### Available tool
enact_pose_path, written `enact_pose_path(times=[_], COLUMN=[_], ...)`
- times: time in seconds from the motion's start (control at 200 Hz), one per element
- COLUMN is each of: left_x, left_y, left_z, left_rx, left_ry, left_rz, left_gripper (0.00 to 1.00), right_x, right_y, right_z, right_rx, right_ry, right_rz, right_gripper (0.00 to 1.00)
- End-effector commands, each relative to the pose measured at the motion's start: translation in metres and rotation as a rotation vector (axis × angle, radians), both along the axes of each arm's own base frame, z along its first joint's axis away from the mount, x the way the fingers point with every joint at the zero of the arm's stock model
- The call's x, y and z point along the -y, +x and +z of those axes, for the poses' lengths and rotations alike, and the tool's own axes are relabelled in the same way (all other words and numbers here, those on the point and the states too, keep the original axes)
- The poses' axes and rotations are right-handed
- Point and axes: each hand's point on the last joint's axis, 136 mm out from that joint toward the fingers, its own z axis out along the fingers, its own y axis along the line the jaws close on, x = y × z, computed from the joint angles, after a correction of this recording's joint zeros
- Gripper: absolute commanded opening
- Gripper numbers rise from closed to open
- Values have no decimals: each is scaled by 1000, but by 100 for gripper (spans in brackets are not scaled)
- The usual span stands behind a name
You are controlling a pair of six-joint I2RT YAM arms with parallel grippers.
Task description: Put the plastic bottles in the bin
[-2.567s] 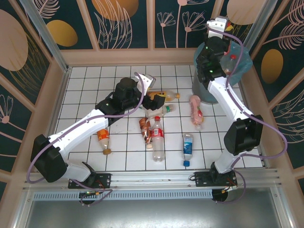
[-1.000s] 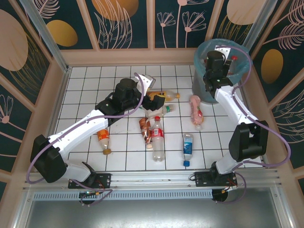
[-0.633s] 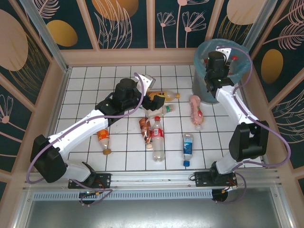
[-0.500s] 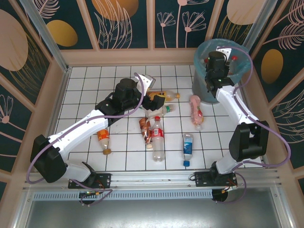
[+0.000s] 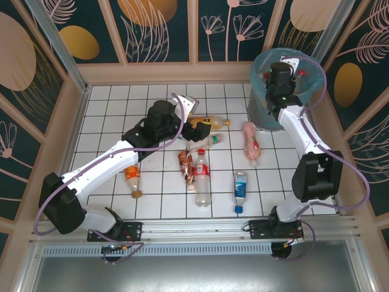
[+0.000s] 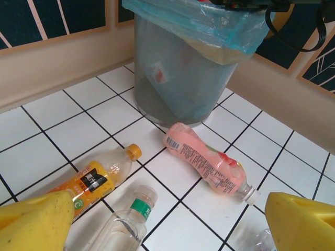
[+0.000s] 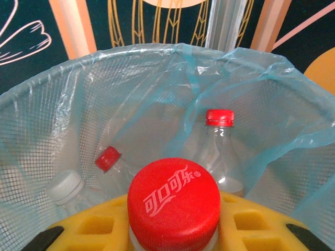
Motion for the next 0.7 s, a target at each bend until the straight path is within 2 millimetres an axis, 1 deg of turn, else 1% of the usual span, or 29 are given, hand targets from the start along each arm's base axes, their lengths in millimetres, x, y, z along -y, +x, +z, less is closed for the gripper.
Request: enact_pose_path(times=[0.0,0.085,0.1,0.21,0.285,0.325,0.385,0.44,0.5,0.54,0.601,0.606,0.691], left_x=[-2,-2,-2,0,0,0,0,0,0,0,0,0,0], left_y=[1,1,1,2,2,2,2,2,2,2,3,3,3], left_z=[8,8,8,5,4,3,3,2,3,2,1,1,-1], left_rx=[38,39,39,32,28,26,26,26,27,26,25,24,22], left_ry=[-9,-8,-8,-8,-7,-5,-5,-4,-5,-3,1,1,3], left_rz=[-1,1,1,-3,-3,-4,-4,-3,-1,-3,0,1,-1], left_gripper=[94,94,94,94,93,93,93,93,93,93,93,94,93], right_x=[24,22,22,19,20,20,22,22,20,18,16,16,15], right_y=[-6,-5,-5,-6,-6,-5,-1,2,5,5,5,5,6], right_z=[-46,-20,-19,13,27,31,27,16,-1,-18,-34,-39,-62], right_rx=[-192,-125,-122,-41,-12,-10,-28,-59,-96,-126,-153,-161,-207], right_ry=[-99,-82,-81,-56,-74,-91,-116,-115,-107,-99,-91,-87,-71], right_rz=[-83,-77,-75,-72,-80,-85,-88,-76,-60,-47,-31,-29,-17], right_gripper=[29,27,27,24,24,24,24,25,25,25,26,26,29])
